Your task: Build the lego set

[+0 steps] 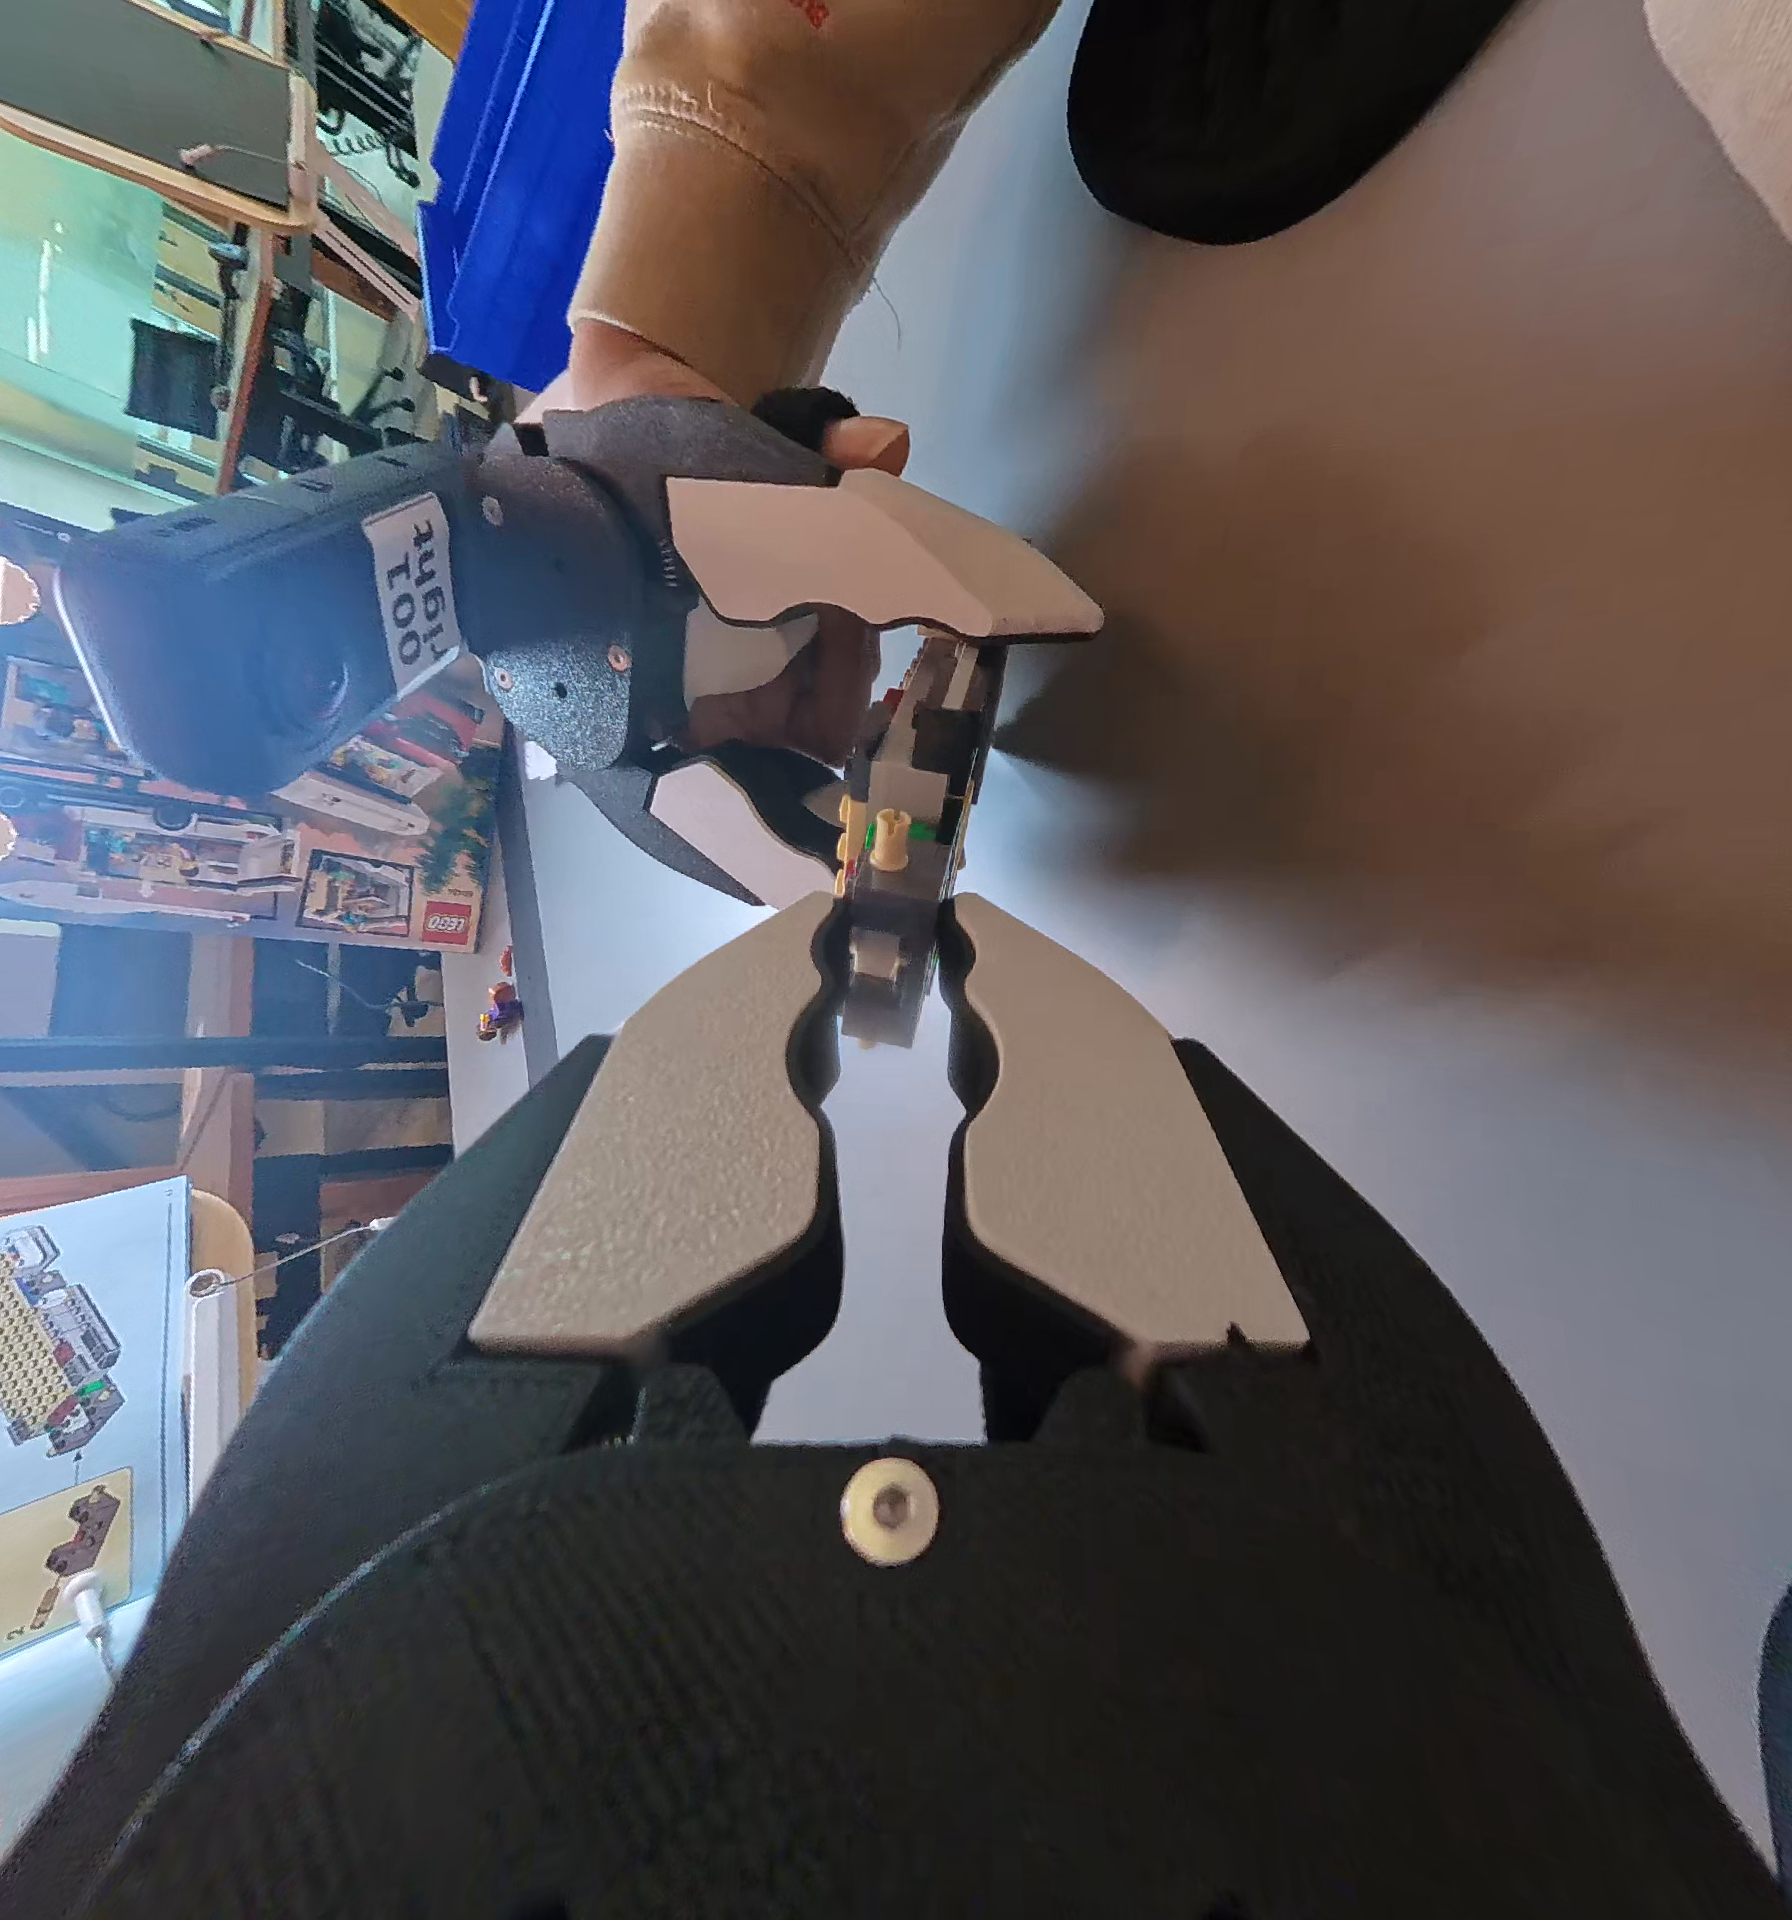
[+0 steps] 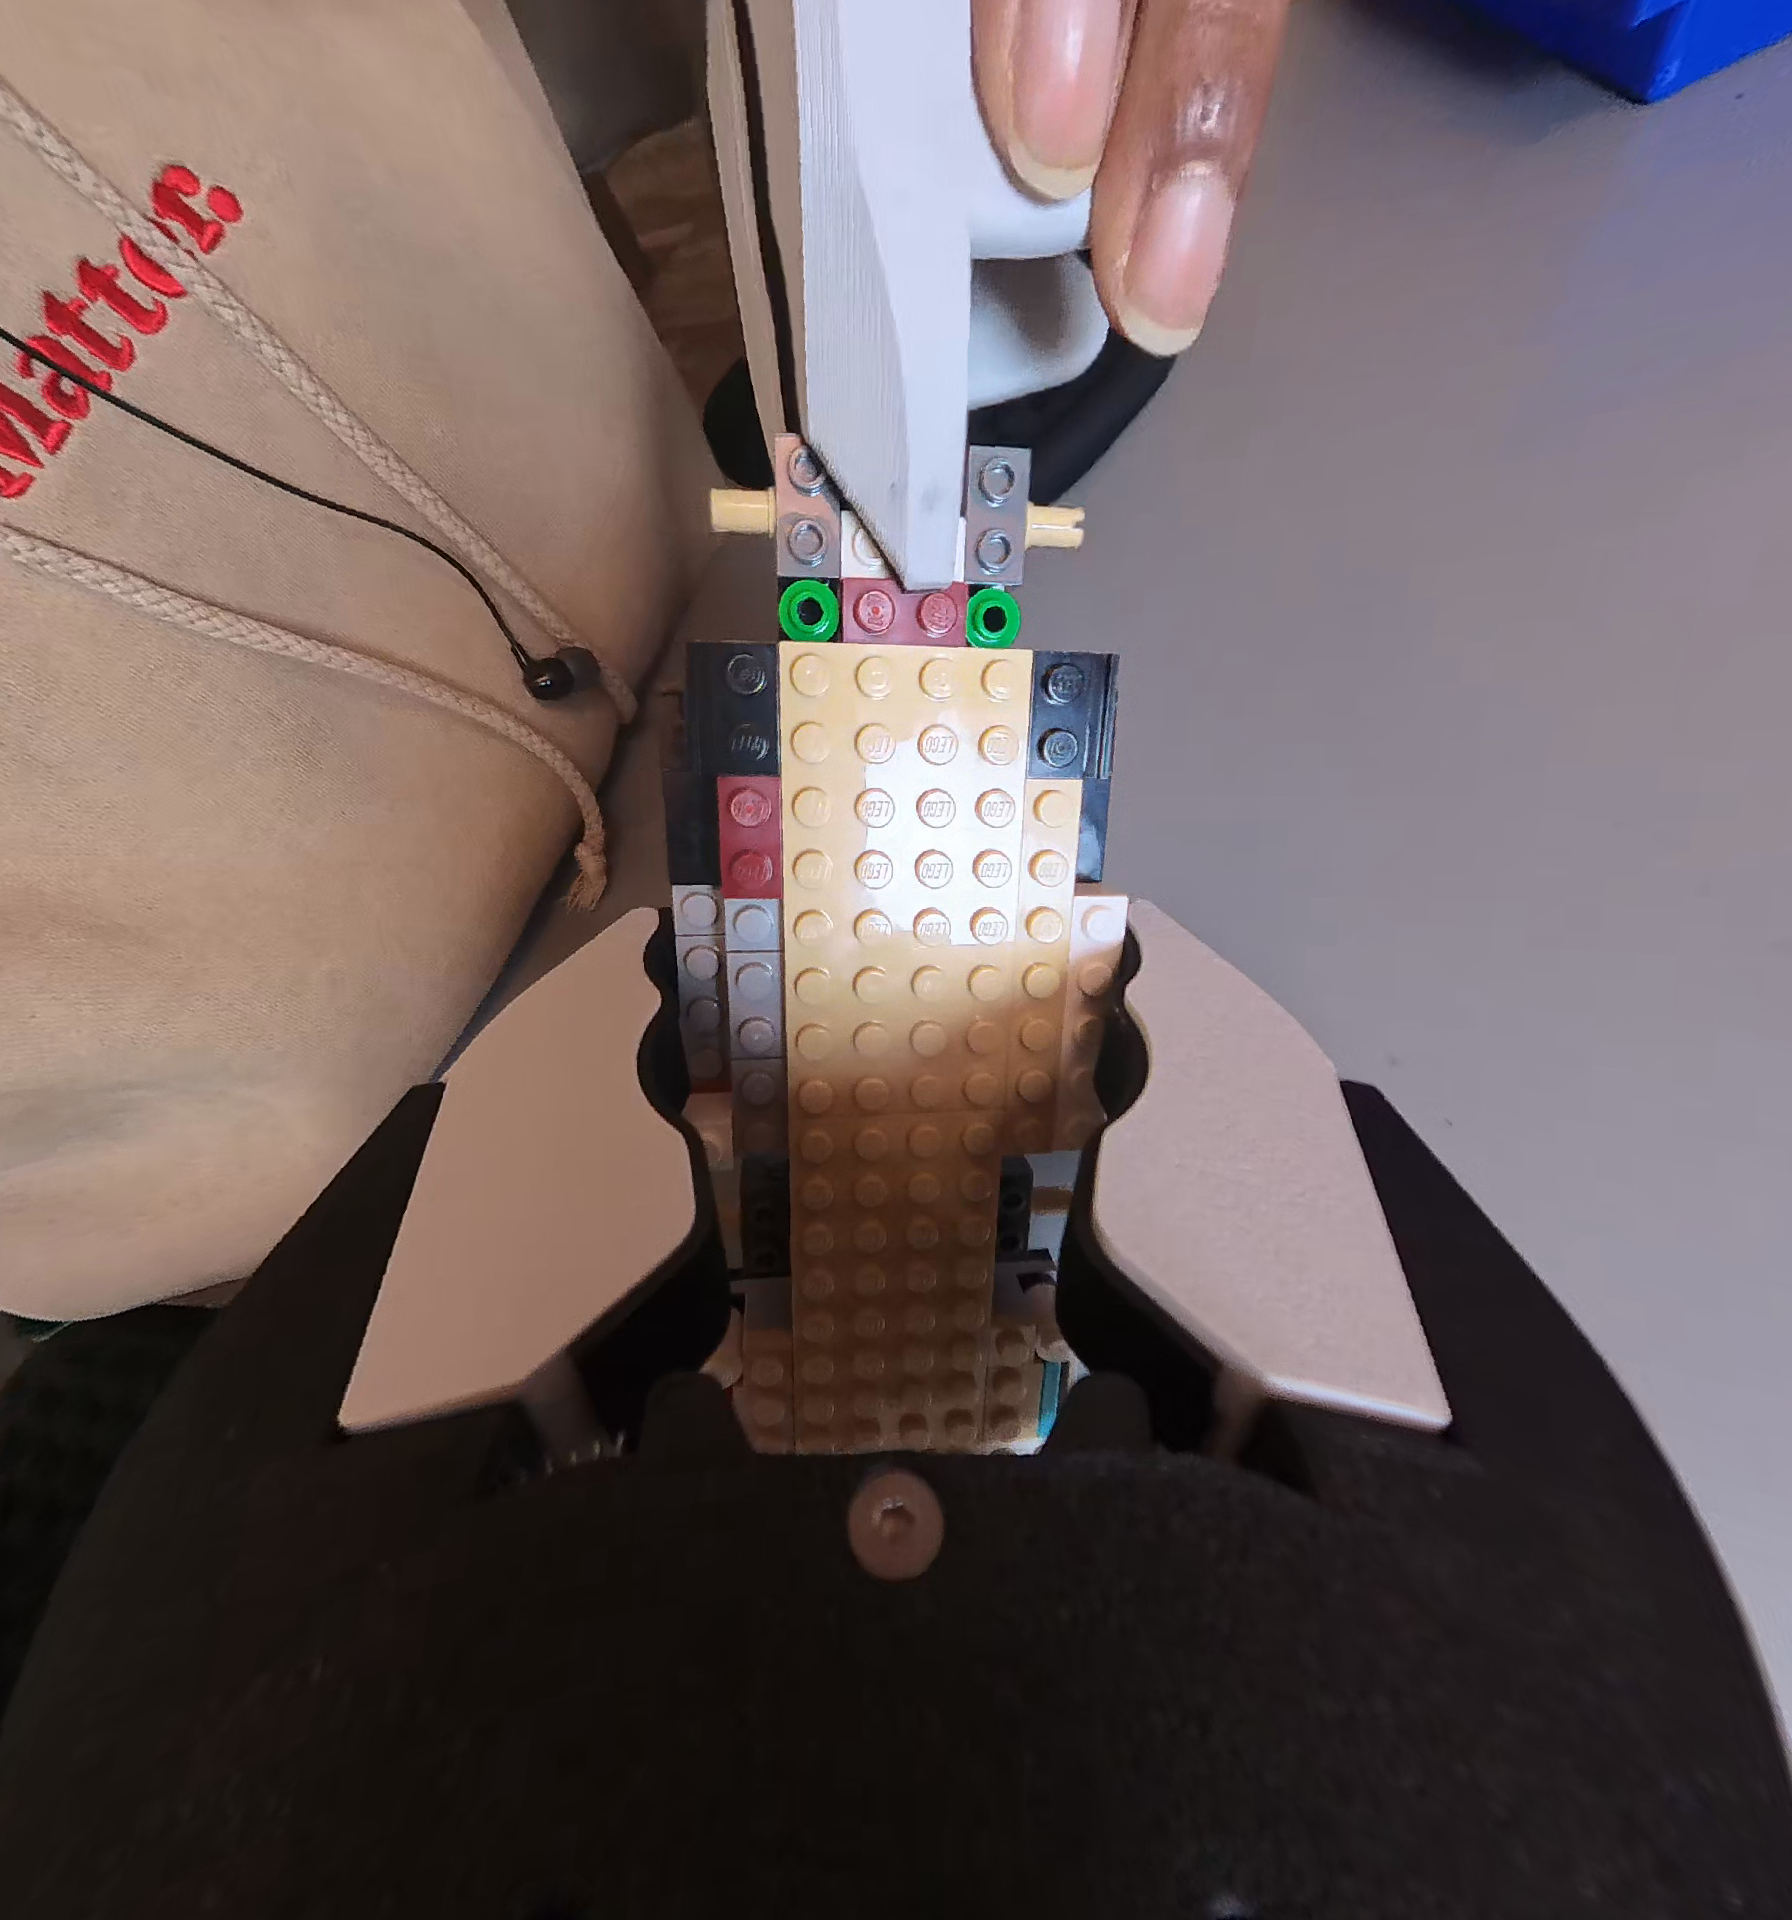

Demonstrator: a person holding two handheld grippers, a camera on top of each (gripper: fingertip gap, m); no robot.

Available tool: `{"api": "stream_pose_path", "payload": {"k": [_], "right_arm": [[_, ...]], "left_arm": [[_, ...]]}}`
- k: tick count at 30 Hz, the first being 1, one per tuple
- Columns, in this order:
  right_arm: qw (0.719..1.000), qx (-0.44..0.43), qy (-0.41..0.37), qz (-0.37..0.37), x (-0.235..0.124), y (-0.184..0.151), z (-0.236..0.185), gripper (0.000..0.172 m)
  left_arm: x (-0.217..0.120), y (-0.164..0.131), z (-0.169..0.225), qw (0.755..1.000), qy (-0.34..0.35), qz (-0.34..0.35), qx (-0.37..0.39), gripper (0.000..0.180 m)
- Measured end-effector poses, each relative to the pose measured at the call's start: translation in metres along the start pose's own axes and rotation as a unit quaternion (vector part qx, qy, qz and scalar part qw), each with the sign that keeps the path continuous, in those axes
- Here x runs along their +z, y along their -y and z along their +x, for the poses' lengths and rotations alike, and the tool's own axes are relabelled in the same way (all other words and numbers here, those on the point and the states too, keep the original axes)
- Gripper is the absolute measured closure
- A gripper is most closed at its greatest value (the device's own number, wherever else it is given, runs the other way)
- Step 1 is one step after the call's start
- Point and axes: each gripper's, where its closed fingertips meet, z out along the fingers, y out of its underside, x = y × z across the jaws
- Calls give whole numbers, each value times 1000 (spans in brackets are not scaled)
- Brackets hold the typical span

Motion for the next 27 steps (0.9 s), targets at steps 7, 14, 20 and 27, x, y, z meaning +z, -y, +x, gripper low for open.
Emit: {"api": "stream_pose_path", "payload": {"k": [7, 14, 20, 27], "right_arm": [[1000, -4, 15, -7, 3, 0, -4, 94], [1000, -12, 24, -11, 4, 1, -10, 94], [1000, -11, 25, -2, 3, 1, -14, 94], [1000, -2, 18, 10, 0, 0, -9, 94]], "left_arm": [[3, 5, 4, 1000, -10, 15, 8, 163], [1, 11, 4, 999, -29, 5, 18, 163], [1, 15, 3, 999, -41, 13, 8, 163], [5, 11, 0, 999, -29, 16, 16, 163]]}}
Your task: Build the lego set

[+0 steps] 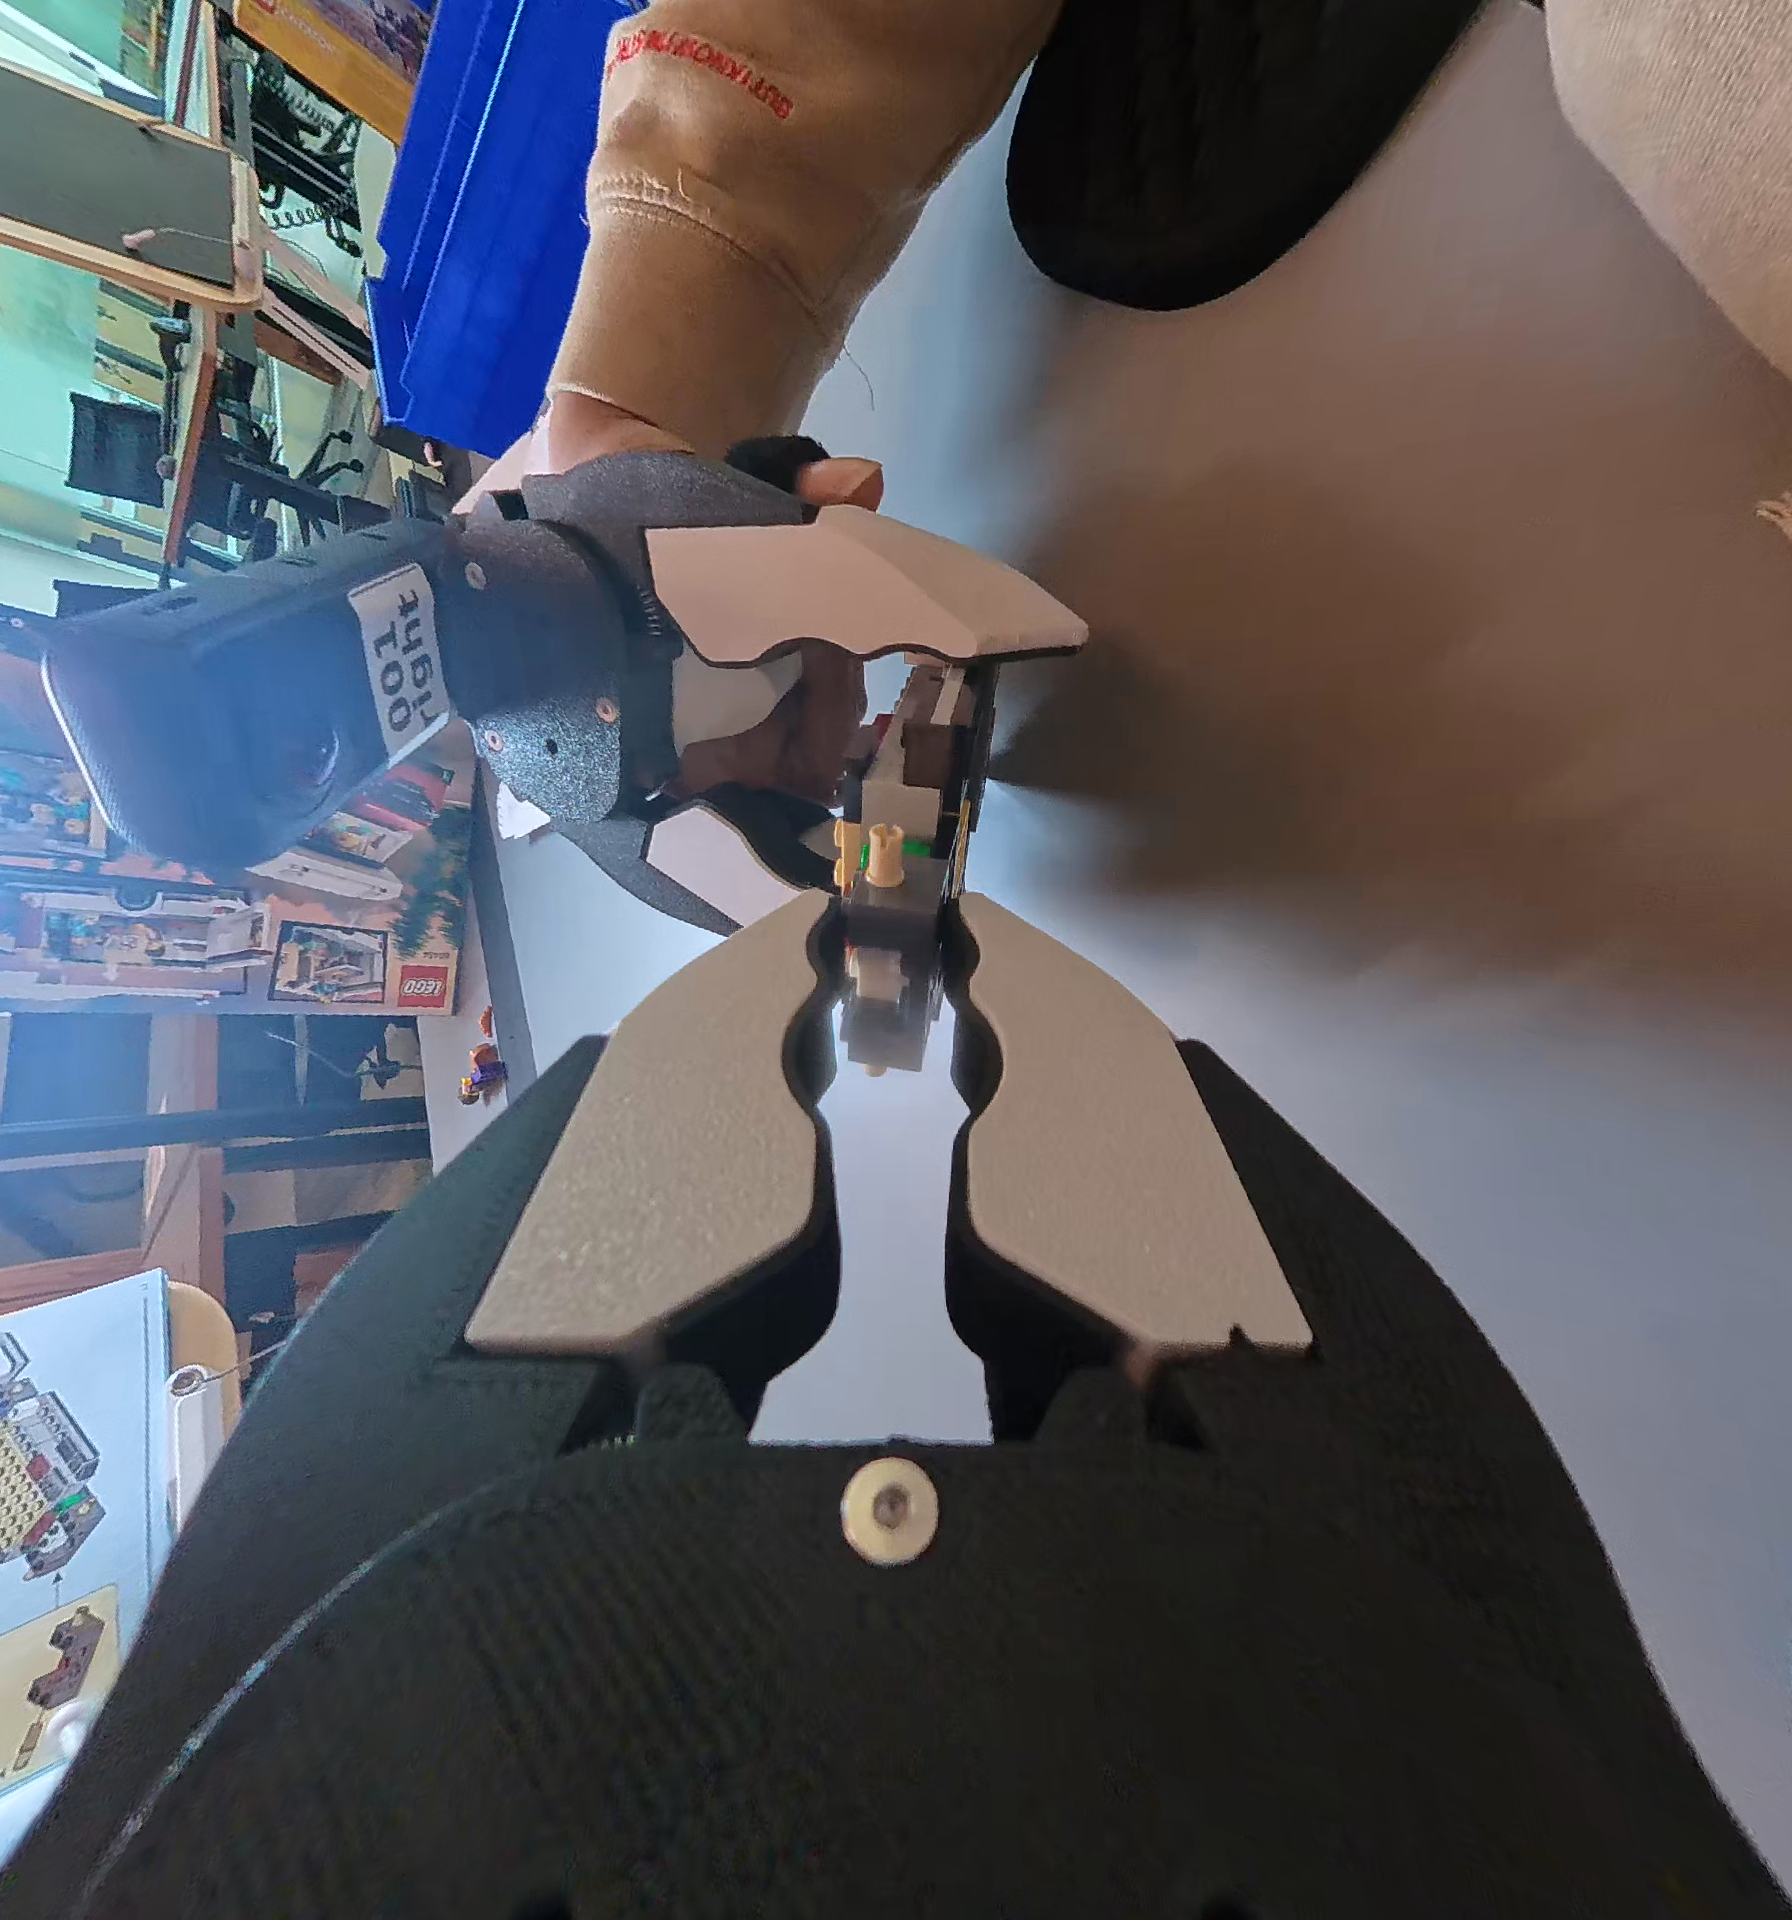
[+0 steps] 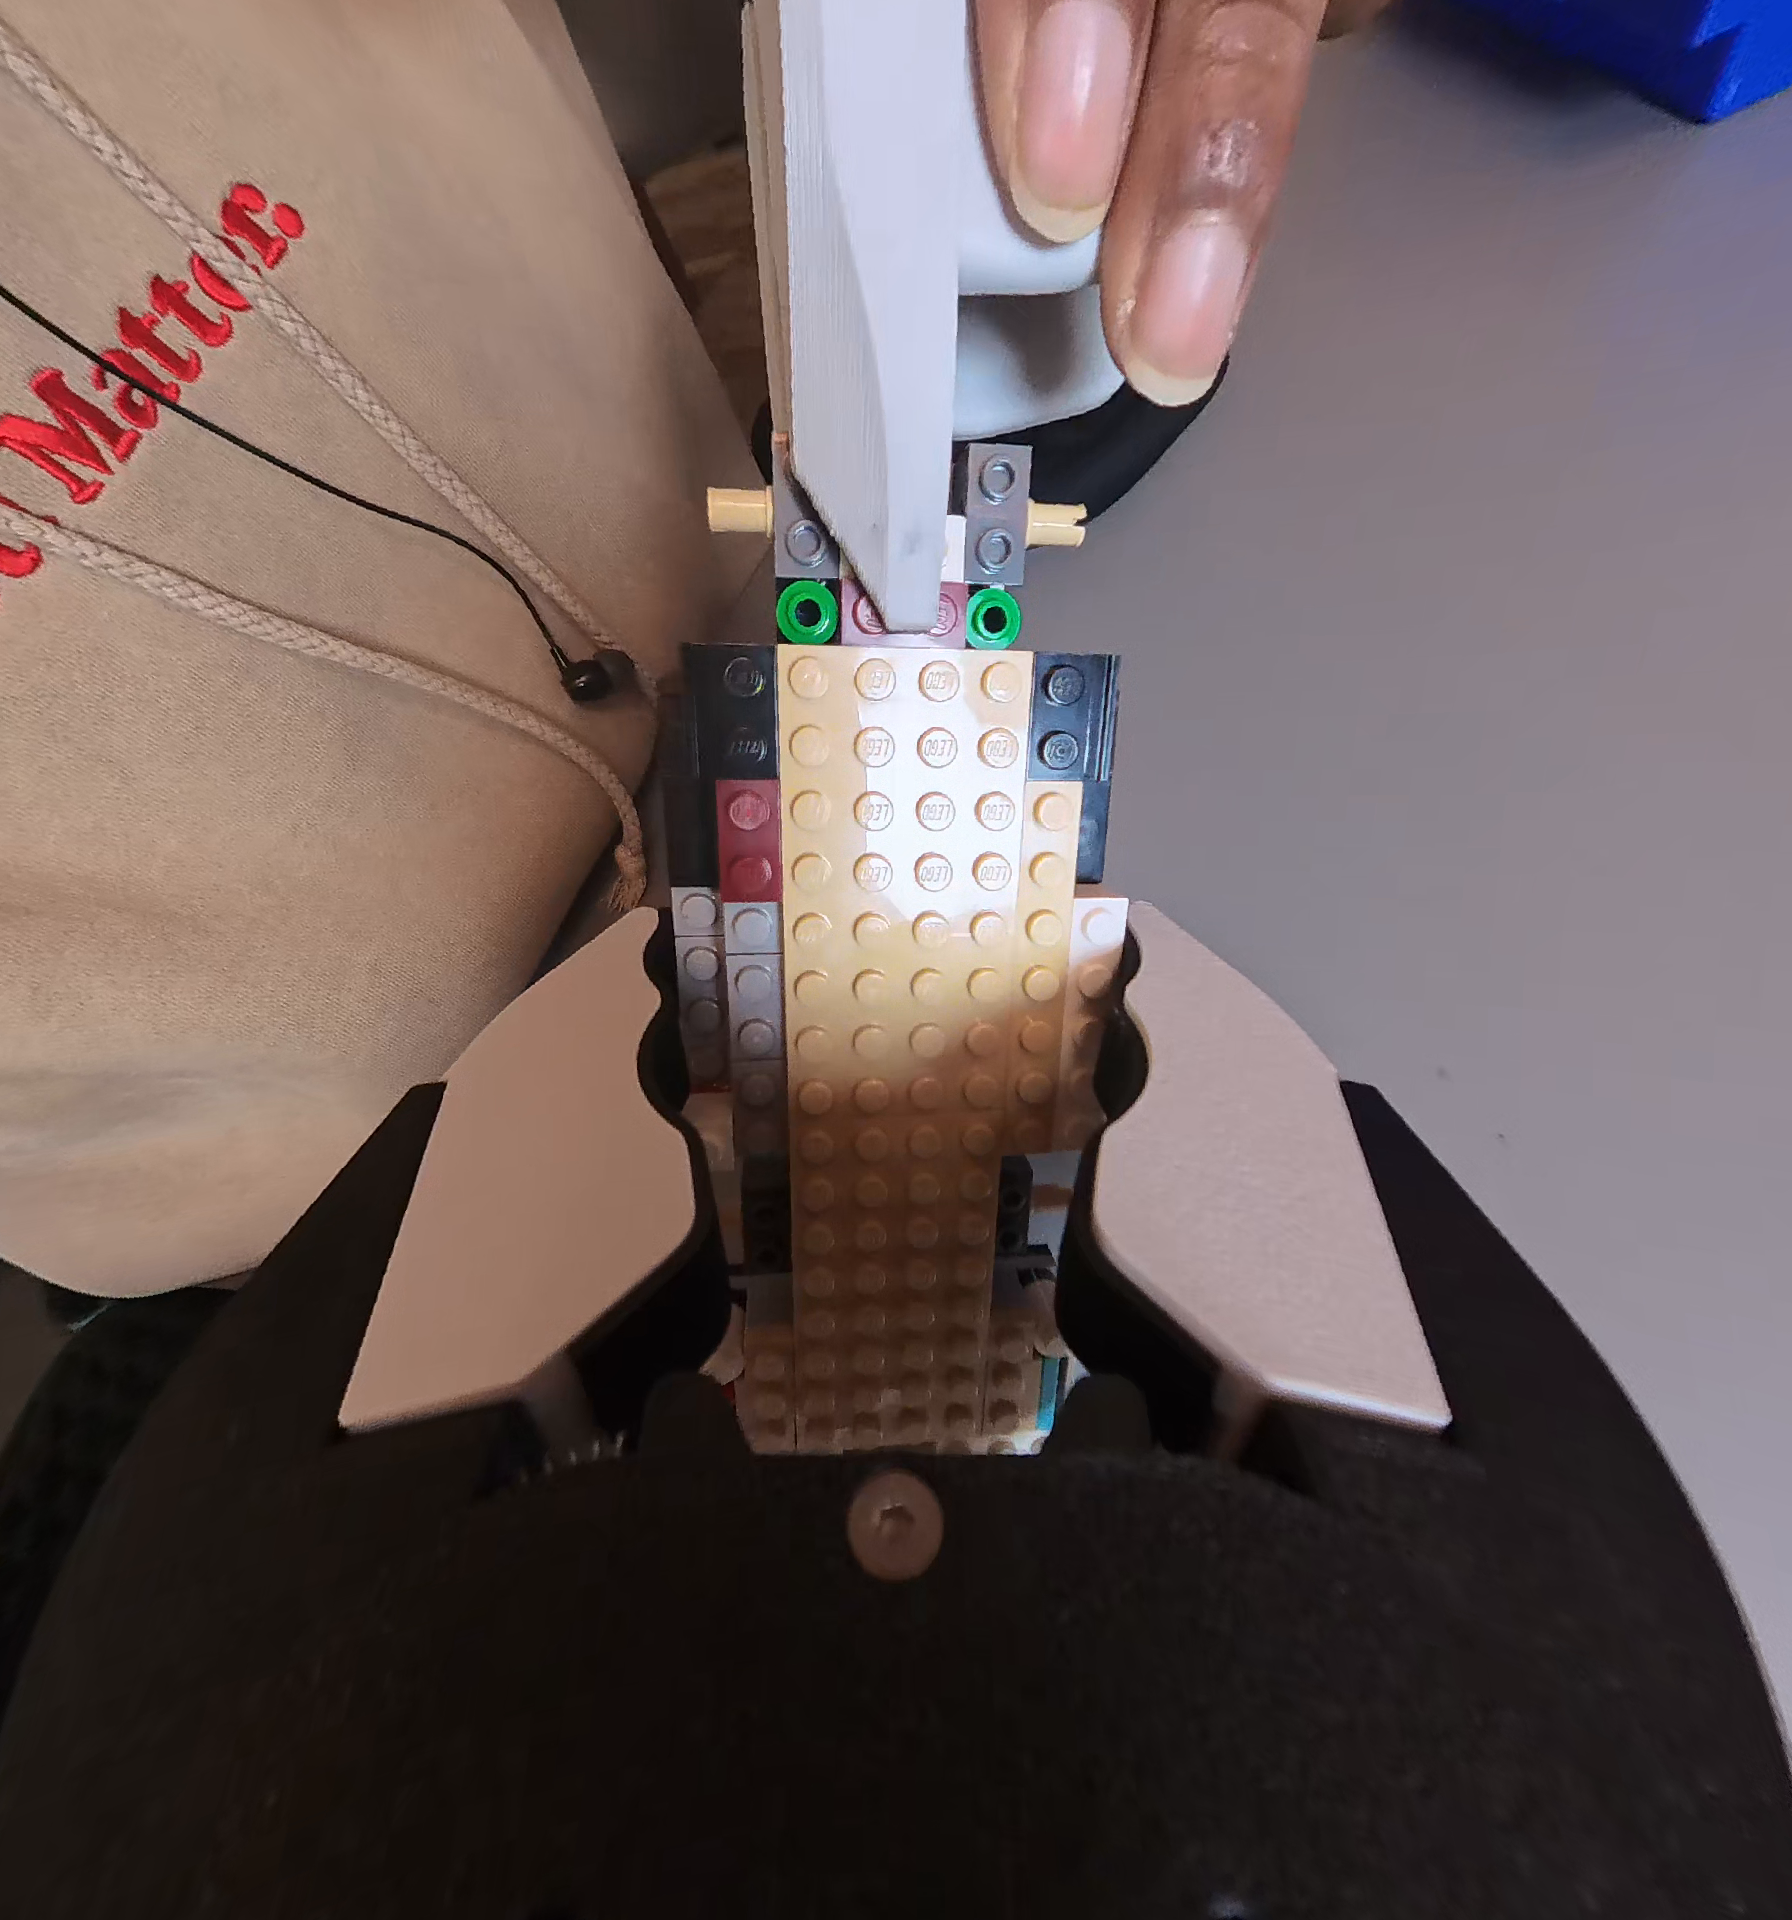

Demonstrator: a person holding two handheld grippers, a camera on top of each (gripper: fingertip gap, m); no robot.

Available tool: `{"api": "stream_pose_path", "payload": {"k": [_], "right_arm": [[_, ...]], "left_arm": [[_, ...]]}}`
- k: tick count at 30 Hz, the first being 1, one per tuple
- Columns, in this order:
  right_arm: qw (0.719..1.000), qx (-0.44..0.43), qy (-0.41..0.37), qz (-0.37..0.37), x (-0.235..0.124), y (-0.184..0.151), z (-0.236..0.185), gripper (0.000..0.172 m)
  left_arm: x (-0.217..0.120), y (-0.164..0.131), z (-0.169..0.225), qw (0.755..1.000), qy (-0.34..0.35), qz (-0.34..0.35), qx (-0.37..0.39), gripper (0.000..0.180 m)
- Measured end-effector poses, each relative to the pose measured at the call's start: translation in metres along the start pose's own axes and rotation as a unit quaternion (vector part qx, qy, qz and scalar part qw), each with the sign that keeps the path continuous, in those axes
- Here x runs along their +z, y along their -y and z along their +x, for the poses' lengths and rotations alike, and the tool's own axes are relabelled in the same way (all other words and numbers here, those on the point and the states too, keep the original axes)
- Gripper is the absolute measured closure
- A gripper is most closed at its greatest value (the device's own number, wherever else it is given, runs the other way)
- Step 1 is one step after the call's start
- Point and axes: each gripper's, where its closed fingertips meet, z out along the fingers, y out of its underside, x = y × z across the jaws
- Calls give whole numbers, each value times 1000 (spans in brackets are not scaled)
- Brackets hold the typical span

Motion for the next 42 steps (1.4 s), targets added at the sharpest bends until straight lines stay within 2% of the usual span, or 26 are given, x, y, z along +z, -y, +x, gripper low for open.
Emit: {"api": "stream_pose_path", "payload": {"k": [7, 11, 12, 13, 15, 20, 23, 26, 32, 37, 42], "right_arm": [[1000, 5, 10, -1, 1, 1, -2, 94], [1000, 14, 0, 14, -3, 3, 1, 94], [1000, 17, -6, 15, -5, 3, 2, 94], [1000, 16, -15, 13, -7, 2, 5, 94], [999, 21, -27, 12, -11, -1, 8, 94], [997, 26, -73, -10, -23, -7, 19, 94], [990, 25, -126, -59, -33, -13, 35, 94], [972, 15, -186, -146, -39, -22, 56, 94], [907, -22, -254, -334, -40, -43, 95, 94], [880, -33, -247, -405, -29, -49, 109, 94], [877, -27, -239, -415, -20, -44, 115, 94]], "left_arm": [[-1, 0, 0, 1000, -20, -5, -15, 163], [-1, -1, -5, 999, 3, 11, -34, 163], [-1, -3, -7, 999, 16, 10, -46, 158], [-2, -7, -9, 998, 24, 7, -63, 138], [-5, -14, -11, 992, 31, 13, -120, 119], [-19, -33, -11, 968, 73, 53, -235, 115], [-25, -50, -10, 941, 104, 79, -312, 115], [-28, -69, -12, 908, 131, 108, -384, 117], [-39, -103, -19, 858, 166, 129, -469, 123], [-39, -119, -12, 851, 169, 117, -483, 124], [-36, -120, -10, 850, 167, 116, -487, 124]]}}
